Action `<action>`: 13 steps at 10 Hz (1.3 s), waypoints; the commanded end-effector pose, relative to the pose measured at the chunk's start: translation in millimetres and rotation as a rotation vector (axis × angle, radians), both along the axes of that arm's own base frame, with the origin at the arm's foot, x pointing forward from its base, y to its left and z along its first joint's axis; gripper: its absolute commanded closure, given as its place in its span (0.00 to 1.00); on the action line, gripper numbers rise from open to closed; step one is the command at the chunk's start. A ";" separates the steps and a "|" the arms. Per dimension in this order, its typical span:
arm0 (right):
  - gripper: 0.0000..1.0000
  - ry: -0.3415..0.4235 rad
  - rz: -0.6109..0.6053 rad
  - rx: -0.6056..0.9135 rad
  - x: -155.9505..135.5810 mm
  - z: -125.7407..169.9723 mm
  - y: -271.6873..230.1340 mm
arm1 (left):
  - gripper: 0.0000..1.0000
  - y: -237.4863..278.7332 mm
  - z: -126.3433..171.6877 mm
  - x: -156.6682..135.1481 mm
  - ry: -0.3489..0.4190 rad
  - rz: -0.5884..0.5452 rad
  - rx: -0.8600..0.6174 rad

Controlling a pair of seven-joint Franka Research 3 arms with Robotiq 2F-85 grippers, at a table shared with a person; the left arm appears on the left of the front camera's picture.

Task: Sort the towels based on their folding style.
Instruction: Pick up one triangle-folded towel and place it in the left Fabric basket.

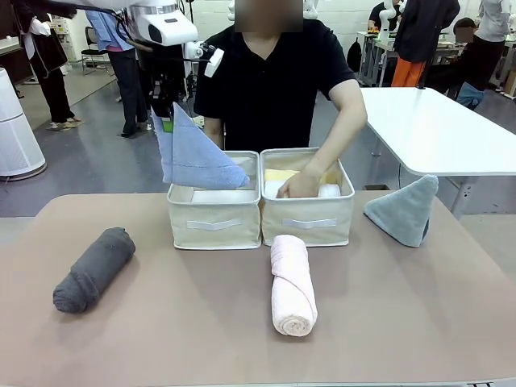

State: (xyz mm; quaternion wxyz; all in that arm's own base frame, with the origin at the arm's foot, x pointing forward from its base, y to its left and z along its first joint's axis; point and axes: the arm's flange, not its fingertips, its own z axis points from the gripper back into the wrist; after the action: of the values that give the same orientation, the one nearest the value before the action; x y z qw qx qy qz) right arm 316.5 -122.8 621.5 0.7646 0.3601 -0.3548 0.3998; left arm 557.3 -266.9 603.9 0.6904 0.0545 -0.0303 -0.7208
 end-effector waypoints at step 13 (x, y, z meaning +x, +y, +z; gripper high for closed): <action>0.00 -0.008 0.010 0.012 1.0 -0.5 1.6 | 0.82 -37.8 -121.9 23.2 0.142 -0.082 0.074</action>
State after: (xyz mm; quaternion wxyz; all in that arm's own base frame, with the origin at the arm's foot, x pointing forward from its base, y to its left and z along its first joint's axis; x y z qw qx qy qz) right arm 316.4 -122.8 621.4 0.7646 0.3602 -0.3548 0.3998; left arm 583.2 -305.6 486.5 0.6667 0.0179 0.0332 -0.7444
